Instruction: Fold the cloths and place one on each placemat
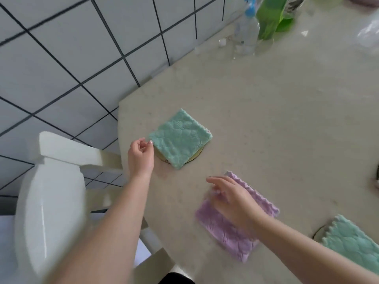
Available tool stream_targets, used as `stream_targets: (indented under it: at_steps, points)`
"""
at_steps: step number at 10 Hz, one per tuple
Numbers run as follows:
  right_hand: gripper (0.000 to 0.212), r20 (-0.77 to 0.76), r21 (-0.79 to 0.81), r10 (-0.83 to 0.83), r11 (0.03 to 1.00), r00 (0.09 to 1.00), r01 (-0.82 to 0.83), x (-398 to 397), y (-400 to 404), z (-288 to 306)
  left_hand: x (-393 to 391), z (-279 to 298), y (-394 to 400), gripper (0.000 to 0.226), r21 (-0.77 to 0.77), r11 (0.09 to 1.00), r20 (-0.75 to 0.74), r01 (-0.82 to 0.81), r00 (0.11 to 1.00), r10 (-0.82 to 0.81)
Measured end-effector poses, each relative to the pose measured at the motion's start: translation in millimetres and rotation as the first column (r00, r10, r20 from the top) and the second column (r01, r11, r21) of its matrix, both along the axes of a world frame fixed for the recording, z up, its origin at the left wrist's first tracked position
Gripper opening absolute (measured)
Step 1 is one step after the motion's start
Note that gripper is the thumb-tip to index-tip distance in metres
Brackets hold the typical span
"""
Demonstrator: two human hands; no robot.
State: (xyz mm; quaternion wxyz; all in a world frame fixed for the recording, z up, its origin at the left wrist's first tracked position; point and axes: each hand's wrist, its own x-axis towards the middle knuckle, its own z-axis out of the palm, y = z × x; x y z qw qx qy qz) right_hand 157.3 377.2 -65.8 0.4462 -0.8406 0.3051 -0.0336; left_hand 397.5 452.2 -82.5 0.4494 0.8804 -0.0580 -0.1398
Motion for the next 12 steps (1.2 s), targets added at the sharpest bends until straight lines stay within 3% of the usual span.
stream_targets:
  at_steps: [1,2,3,5,9,10,12]
  points:
    - [0.049,-0.083,0.337,-0.001,0.941,0.997,0.029,51.3,-3.3,-4.5,33.1,-2.9,-14.2,0.039,0.160,0.976,-0.132,0.150,0.983,-0.129]
    - [0.049,-0.047,0.475,-0.047,0.878,0.998,0.063,82.7,-5.4,-9.4,50.5,-6.5,-19.8,0.034,0.197,0.964,-0.166,0.180,0.975,-0.148]
    - [0.050,-0.033,0.465,-0.071,0.882,0.997,0.079,100.3,-8.3,-14.9,56.9,-10.5,-22.7,0.017,0.225,0.958,-0.167,0.177,0.976,-0.141]
    - [0.048,-0.088,0.354,-0.024,0.934,0.996,0.054,113.1,-9.6,-22.8,62.3,-18.3,-21.4,0.016,0.143,0.983,-0.190,0.114,0.978,-0.085]
    - [0.045,-0.078,0.361,0.002,0.932,0.997,0.026,110.5,-8.8,-25.1,67.9,-29.0,-14.6,0.015,0.072,0.997,-0.237,0.040,0.971,-0.022]
    - [0.041,-0.108,0.393,0.028,0.919,0.994,0.016,106.6,-12.6,-22.0,65.7,-25.7,-13.2,0.020,0.035,0.998,-0.253,0.044,0.967,-0.033]
    - [0.049,-0.076,0.288,-0.027,0.956,0.997,0.047,103.9,-44.8,14.4,53.3,-14.2,-10.6,0.046,-0.062,0.997,-0.357,0.036,0.932,-0.055]
